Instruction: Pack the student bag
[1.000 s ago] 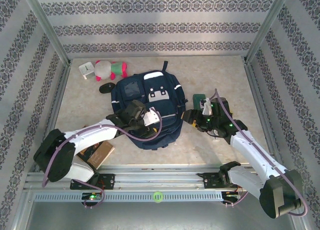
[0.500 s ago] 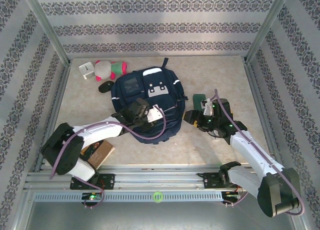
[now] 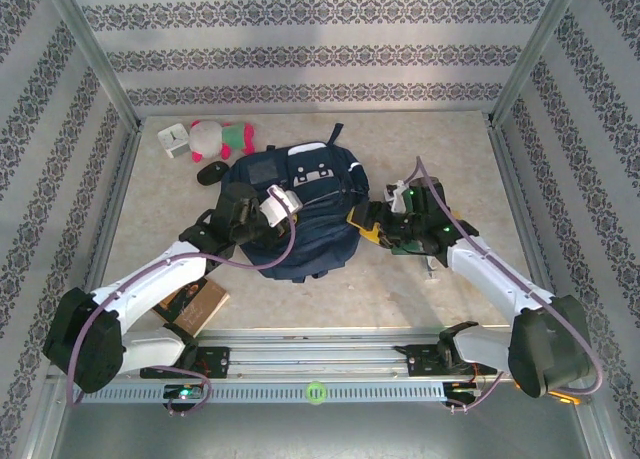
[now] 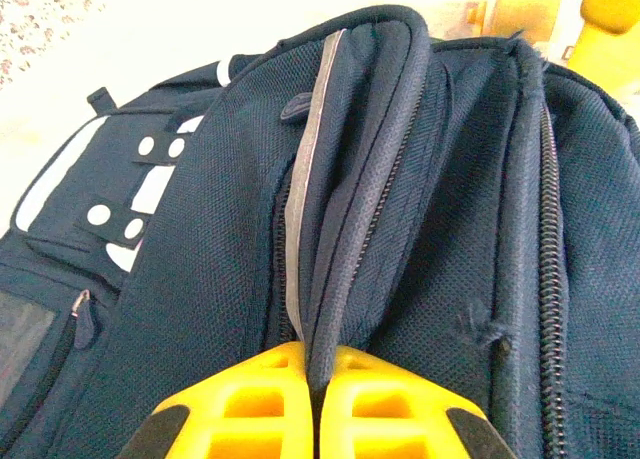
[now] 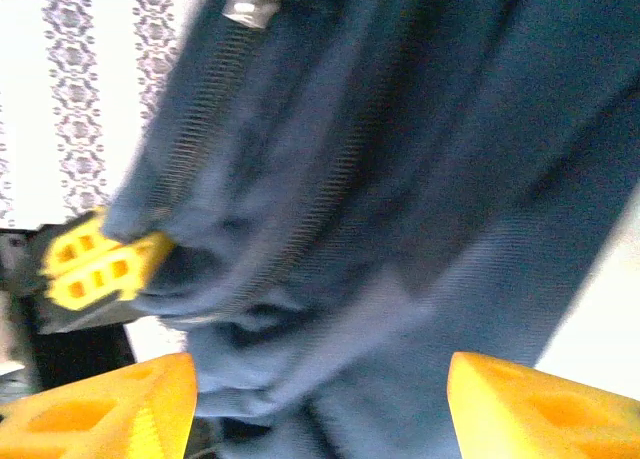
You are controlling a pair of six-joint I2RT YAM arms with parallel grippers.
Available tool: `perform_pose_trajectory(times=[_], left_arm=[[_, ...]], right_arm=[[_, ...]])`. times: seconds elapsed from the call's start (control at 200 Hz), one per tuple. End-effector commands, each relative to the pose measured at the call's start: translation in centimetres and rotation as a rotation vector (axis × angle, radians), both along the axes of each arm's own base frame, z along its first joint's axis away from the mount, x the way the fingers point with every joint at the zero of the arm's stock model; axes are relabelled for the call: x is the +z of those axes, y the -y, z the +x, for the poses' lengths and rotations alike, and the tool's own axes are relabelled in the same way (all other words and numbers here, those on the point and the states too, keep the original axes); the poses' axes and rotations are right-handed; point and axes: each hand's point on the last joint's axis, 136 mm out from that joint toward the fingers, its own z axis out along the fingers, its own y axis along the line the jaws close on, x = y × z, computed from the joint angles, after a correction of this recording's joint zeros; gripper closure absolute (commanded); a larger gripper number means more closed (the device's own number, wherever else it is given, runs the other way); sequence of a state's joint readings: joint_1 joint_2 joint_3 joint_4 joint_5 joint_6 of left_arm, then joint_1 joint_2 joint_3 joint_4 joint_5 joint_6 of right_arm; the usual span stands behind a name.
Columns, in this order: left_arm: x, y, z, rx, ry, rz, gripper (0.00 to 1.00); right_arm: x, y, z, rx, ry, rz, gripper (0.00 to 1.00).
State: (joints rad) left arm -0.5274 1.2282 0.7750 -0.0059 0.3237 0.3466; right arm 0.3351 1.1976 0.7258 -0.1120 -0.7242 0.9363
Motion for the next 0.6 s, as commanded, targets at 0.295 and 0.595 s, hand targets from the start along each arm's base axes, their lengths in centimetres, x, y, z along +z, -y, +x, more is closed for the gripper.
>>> perform_pose_trajectory(times=[0.295,0.595], left_arm=[[2.5,2.1,0.2,-0.078,0.051,-0.158,1.00],[3.7,3.3,-0.3,-0.167,0.055,-0.168,1.00]], right_arm=[[1.1,-2.5,0.7,-0.129,-0.130,0.187,0.40],[-1.0,-3.7,1.9,-0.174,-0.181,0.193,0.42]])
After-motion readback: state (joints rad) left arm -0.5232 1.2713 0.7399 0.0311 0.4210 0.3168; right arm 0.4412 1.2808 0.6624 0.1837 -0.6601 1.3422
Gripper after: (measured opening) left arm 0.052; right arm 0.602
